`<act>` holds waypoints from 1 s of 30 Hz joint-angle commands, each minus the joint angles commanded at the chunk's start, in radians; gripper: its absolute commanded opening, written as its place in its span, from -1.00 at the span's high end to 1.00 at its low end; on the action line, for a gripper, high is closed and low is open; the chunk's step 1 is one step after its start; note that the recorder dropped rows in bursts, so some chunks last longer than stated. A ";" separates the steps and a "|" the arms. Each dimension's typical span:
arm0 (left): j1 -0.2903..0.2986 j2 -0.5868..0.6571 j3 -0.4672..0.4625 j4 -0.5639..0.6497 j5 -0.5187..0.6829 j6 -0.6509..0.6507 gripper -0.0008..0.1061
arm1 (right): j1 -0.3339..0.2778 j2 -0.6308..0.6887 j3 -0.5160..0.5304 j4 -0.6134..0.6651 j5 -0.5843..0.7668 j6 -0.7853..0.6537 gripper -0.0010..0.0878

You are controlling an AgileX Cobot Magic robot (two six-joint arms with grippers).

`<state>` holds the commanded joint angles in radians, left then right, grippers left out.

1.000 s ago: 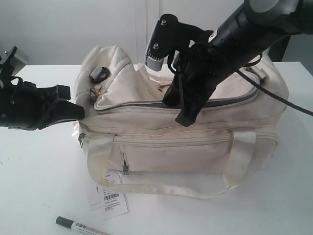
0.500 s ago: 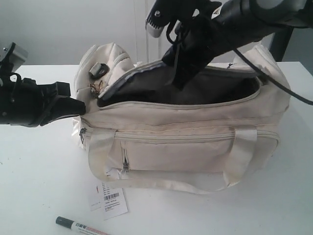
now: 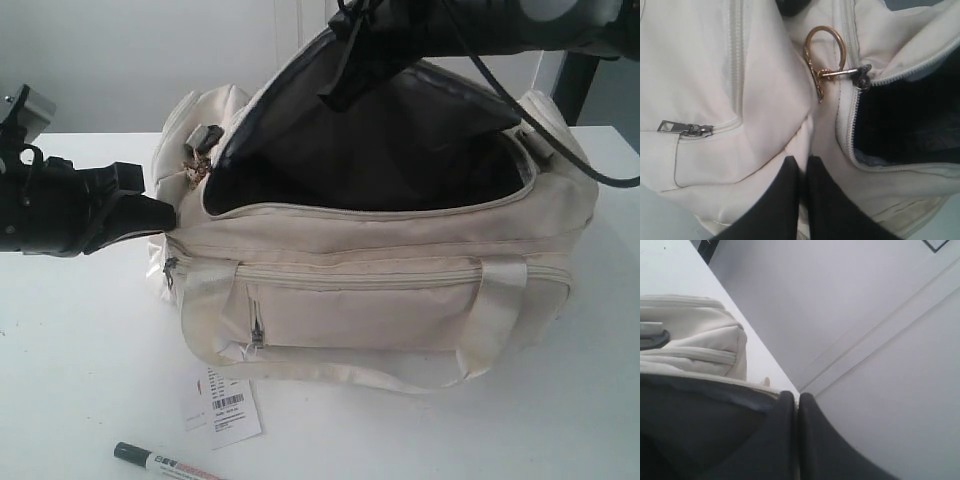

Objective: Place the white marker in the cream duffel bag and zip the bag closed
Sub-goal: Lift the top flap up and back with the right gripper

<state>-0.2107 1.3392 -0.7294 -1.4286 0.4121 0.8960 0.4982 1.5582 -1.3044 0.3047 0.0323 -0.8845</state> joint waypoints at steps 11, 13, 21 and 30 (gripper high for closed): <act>0.000 0.000 0.000 0.002 -0.023 0.001 0.99 | 0.000 0.015 0.000 0.009 -0.242 0.000 0.98; 0.000 0.000 0.000 0.002 -0.023 0.001 0.99 | 0.000 0.018 0.000 0.011 -0.276 0.000 0.98; 0.000 0.000 0.000 0.004 -0.023 0.001 0.99 | 0.000 0.040 0.000 0.011 -0.351 -0.002 0.98; 0.000 0.000 0.000 0.006 -0.023 0.001 0.99 | 0.000 0.060 0.000 0.016 -0.423 -0.002 0.98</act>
<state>-0.2107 1.3392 -0.7294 -1.4223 0.3891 0.8966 0.4982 1.6183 -1.3044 0.3204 -0.3906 -0.8863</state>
